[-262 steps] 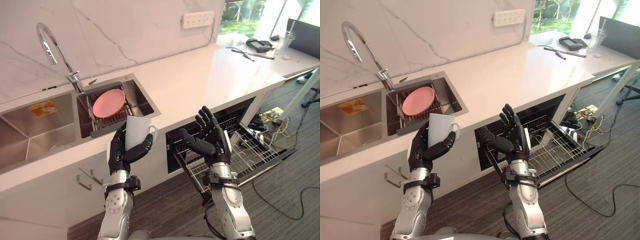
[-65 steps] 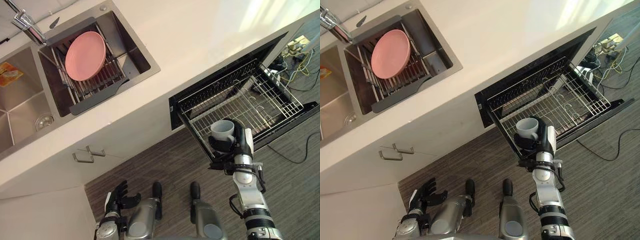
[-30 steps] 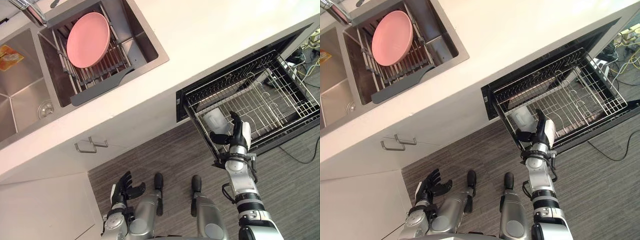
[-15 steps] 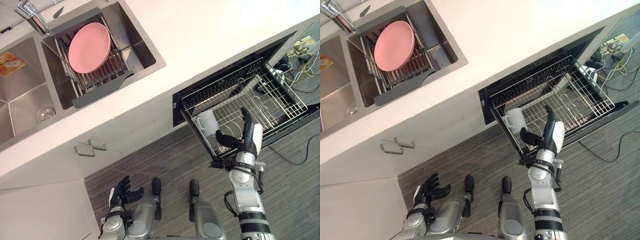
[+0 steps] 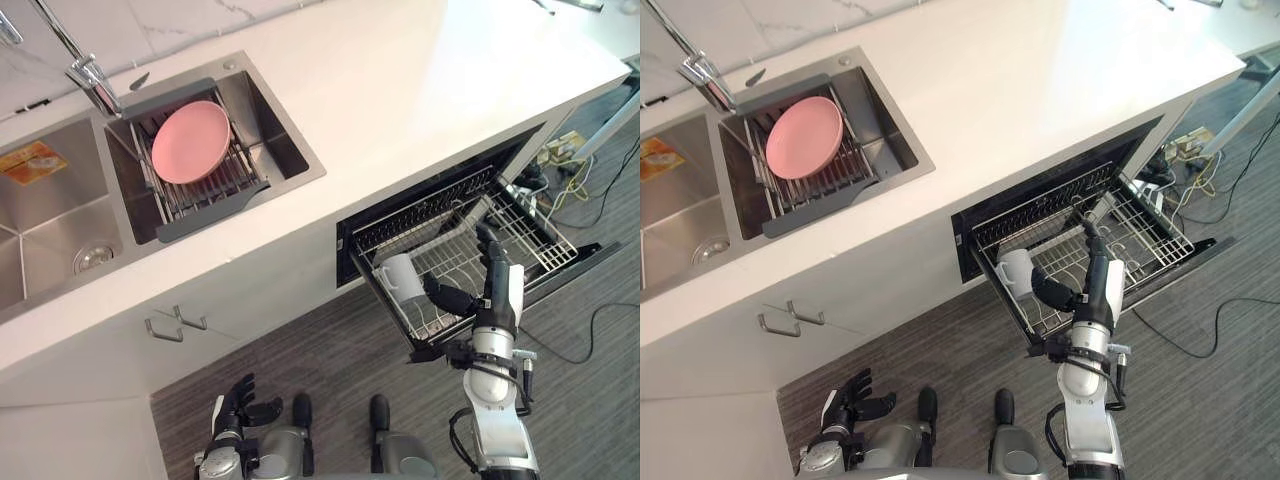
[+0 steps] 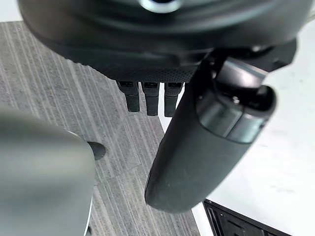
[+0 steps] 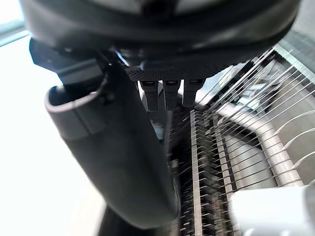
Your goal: Walk over to the sink, pick up the cup, carry it to the dishwasher, place the cup inside the dishwasher, then close the dishwasher door
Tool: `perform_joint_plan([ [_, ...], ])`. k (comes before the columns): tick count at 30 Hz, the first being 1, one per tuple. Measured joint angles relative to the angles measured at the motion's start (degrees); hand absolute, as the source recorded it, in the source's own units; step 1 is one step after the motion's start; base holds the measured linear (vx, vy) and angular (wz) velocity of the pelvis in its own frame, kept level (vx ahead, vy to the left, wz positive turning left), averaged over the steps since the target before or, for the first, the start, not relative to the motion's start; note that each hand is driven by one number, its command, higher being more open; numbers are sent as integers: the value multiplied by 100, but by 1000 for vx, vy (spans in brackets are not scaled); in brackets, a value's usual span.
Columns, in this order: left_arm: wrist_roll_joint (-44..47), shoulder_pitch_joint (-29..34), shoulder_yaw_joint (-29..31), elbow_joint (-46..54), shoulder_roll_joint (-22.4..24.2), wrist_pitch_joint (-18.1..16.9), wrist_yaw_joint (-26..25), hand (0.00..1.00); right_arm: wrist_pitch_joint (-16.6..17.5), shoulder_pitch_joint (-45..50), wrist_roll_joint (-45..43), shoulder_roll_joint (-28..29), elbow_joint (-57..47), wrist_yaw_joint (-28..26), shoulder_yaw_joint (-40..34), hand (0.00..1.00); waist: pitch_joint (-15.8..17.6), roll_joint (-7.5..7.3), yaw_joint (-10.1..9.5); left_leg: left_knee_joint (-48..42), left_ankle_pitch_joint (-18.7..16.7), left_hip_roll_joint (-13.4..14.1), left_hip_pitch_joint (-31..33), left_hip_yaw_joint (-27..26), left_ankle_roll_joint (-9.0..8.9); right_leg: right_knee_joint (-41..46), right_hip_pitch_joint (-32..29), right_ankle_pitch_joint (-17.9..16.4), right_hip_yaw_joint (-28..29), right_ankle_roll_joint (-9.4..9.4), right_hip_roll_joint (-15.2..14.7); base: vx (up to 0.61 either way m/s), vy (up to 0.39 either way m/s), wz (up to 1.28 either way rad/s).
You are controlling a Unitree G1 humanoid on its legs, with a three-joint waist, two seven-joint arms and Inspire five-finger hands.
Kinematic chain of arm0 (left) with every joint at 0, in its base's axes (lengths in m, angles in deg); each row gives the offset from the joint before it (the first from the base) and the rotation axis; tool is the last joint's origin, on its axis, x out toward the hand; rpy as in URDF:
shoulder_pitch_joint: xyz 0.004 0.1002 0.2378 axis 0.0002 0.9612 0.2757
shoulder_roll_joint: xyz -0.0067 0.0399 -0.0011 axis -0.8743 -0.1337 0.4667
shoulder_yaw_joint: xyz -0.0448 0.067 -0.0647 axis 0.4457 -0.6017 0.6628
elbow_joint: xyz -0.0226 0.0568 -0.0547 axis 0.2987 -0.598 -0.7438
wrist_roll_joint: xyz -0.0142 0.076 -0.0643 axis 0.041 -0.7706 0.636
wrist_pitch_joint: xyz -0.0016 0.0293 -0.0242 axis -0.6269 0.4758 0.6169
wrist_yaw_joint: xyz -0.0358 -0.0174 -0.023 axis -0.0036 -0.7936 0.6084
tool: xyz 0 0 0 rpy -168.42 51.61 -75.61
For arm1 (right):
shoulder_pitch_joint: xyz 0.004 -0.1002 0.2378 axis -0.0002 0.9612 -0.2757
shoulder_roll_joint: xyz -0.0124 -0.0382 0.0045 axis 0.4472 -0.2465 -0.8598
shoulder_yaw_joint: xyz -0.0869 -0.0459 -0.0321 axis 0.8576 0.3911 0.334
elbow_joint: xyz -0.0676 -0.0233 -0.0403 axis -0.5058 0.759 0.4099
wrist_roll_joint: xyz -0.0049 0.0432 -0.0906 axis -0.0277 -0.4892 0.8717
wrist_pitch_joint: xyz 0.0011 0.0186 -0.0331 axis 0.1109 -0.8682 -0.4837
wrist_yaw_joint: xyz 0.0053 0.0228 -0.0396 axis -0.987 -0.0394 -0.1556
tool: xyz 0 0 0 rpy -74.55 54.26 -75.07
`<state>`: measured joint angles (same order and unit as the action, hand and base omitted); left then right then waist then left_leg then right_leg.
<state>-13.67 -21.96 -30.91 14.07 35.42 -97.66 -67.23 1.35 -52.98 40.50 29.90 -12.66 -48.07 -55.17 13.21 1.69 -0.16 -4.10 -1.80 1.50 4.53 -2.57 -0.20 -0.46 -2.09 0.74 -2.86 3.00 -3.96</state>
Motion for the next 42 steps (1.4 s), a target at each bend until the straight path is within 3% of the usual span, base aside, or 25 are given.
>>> perform_joint_plan([
  [7,-12,42,-9,-139,-47,16,-1,90,339,279,-336,65,-703,-243,129,90,-237,-100,53,-3,-68,-8,-168,30,-7,-75,221,-45,-42,-11,-8,43,4,2],
  [14,-10,55,-23,-219,-80,13,-2,90,459,368,-349,31,-942,-358,564,90,-380,-168,45,-13,-65,-30,-222,261,0,-67,394,-122,-257,-28,-18,-12,-12,18],
  [20,7,-23,-31,-325,-91,-11,-4,90,504,160,-329,-273,-950,-407,810,90,-474,-171,-60,-320,-94,-104,141,770,-16,47,494,-288,-966,-66,-54,-23,-28,54],
  [21,5,-45,-29,-344,-92,-12,-7,90,504,87,-328,-323,-949,-407,803,90,-475,-169,-67,-336,-197,-55,185,607,76,46,503,-292,-1051,-69,-64,-81,-26,89],
  [22,3,-86,-28,-391,-108,-8,-3,90,504,-102,-317,-454,-947,-357,783,90,-478,-164,-43,-476,-248,260,298,-384,170,57,555,-338,-1336,-45,-110,-35,-11,93],
  [24,3,-87,-31,-389,-107,-9,-6,90,503,-309,-282,-610,-866,-280,703,90,-481,-155,-38,-704,-255,552,310,-1184,159,154,633,-440,-1584,22,-188,13,40,87],
  [26,46,-113,-30,-358,-106,-15,-35,90,483,-627,-260,-742,-740,-257,617,90,-479,-166,-190,-807,-266,470,327,-1170,124,349,643,-571,-1667,136,-329,41,126,39],
  [29,48,-110,-24,-355,-105,-19,-34,90,483,-837,-95,-725,-724,-277,740,90,-479,-172,-224,-830,-371,303,281,-1166,199,471,663,-650,-1697,262,-511,53,132,10],
  [33,50,-98,-16,-349,-157,-19,-4,90,479,-901,16,-735,-470,-311,747,90,-471,-332,-213,-1200,-920,-15,148,-1190,365,1535,534,-1316,-1643,487,-1069,93,171,4],
  [36,38,-61,-33,-360,-197,-18,22,90,392,-909,120,-845,-273,-373,724,90,-454,-389,-101,-1217,-1079,-197,-47,-1093,423,2873,130,-1400,-1470,351,-1419,169,170,18],
  [37,19,-46,-38,-364,-220,-17,42,90,350,-909,120,-867,-199,-400,665,90,-444,-423,-25,-1219,-1124,-253,-162,-933,507,3576,-110,-1258,-1167,119,-1470,194,105,71],
  [38,13,-10,-51,-364,-223,-13,49,90,328,-897,124,-868,-127,-419,599,90,-460,-436,73,-1224,-1174,-253,-253,-715,540,4134,-362,-1299,-804,-80,-1378,312,127,76],
  [40,2,15,-76,-366,-252,-11,52,90,318,-891,187,-885,-128,-445,526,90,-471,-443,133,-1200,-1212,-224,-351,-449,505,4159,-592,-1703,-429,-92,-1036,291,30,75],
  [42,-3,6,-86,-366,-246,-11,53,90,319,-917,218,-960,-128,-465,523,90,-475,-441,129,-1127,-1239,-140,-441,-233,441,3867,-906,-1857,-213,-131,-647,288,-58,67],
])
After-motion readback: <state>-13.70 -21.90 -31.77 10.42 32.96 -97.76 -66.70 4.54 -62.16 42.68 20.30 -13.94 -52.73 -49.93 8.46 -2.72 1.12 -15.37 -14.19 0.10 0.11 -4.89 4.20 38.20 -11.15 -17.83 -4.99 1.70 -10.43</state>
